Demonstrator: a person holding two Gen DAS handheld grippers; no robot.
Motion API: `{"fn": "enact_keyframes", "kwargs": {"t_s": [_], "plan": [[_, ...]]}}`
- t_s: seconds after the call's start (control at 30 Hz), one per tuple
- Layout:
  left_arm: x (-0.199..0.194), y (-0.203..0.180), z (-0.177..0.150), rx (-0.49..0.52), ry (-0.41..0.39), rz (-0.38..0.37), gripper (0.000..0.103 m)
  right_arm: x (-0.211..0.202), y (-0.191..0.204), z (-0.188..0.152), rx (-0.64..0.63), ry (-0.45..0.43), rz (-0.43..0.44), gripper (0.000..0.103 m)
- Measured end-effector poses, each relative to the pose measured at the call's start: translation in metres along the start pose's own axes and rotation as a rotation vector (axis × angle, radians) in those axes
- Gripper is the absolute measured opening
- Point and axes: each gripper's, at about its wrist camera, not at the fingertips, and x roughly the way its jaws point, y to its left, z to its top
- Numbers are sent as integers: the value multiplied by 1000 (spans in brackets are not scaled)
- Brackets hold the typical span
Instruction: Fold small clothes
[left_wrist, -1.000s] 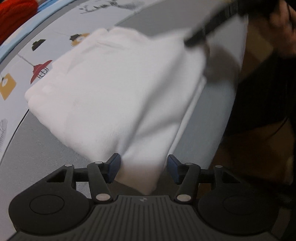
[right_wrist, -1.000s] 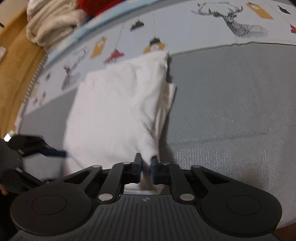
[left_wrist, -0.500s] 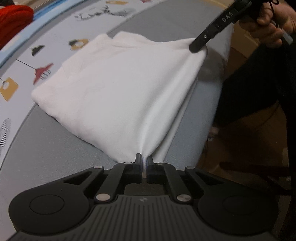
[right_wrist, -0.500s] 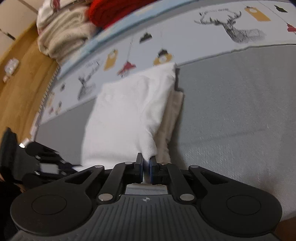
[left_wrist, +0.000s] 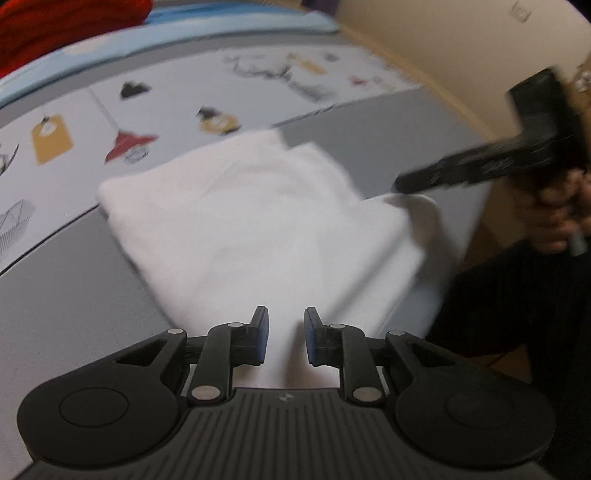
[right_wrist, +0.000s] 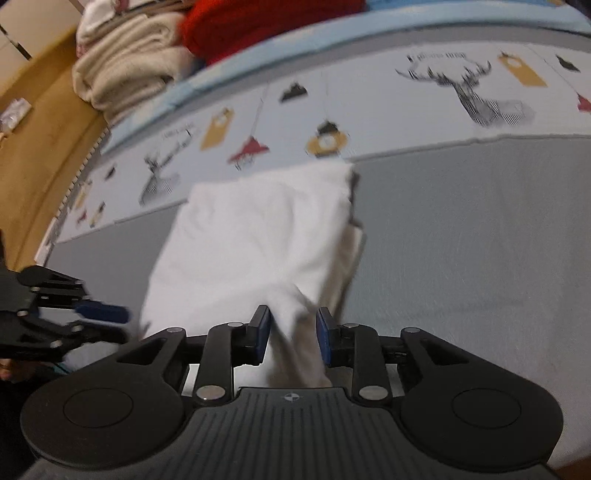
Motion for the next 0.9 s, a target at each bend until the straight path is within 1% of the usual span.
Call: {"fn": "enact_keyframes", "kwargs": {"t_s": [0.07, 0.1, 0.17, 0.2, 0.27, 0.3, 0.33, 0.37, 0.43, 0.47, 0.5, 0.57, 0.6, 0.63, 0.67, 0.73, 0.77, 0.8, 0.83, 0.87, 0.9], "plan": [[13, -3, -2, 22, 57, 10, 21, -2, 3, 3, -10, -27, 21, 30], [18, -6, -6, 49, 93, 20, 21, -2, 3, 6, -3, -38, 38, 30], [29, -7, -4, 89, 129, 13, 21, 0, 1, 7, 8, -23, 43, 30], [31, -6, -5, 88, 133, -5, 21, 8, 0, 5, 5, 20, 15, 30], [30, 0, -10, 68, 123, -35, 22, 35, -5, -6, -13, 210, -99, 30], [28, 4, -10, 49, 100, -46, 23, 45, -8, -11, -11, 279, -141, 32], [24, 11, -8, 19, 75, -53, 23, 51, -10, -13, -25, 308, -169, 39], [19, 17, -4, -13, 44, -53, 23, 49, -9, -13, -46, 297, -170, 39], [10, 33, 3, -92, -31, -51, 25, 45, -9, -10, -49, 271, -161, 39], [14, 39, 5, -129, -32, -44, 26, 44, -10, -10, -46, 267, -162, 39], [20, 44, 5, -153, -4, -19, 25, 43, -9, -10, -49, 261, -161, 39], [36, 44, 3, -129, 72, 35, 26, 42, -8, -7, -57, 234, -158, 40], [37, 41, 5, -110, 75, 44, 27, 40, -7, -5, -53, 212, -149, 42], [35, 41, 9, -115, 66, 40, 28, 37, -7, -1, -40, 175, -139, 46], [32, 44, 12, -148, 44, 33, 29, 35, -9, 1, -26, 140, -137, 50], [28, 55, 21, -246, -6, 18, 29, 31, -13, 10, 28, 62, -150, 53], [27, 63, 24, -310, -37, 11, 37, 30, -15, 14, 60, 29, -154, 54], [24, 70, 27, -368, -68, 52, 61, 31, -18, 21, 98, -2, -159, 54], [23, 77, 29, -414, -83, 106, 70, 34, -19, 25, 124, -19, -160, 54], [25, 82, 30, -455, -80, 147, 75, 38, -20, 29, 147, -26, -156, 55], [31, 88, 31, -493, -63, 155, 75, 43, -21, 32, 169, -24, -155, 56]]}}
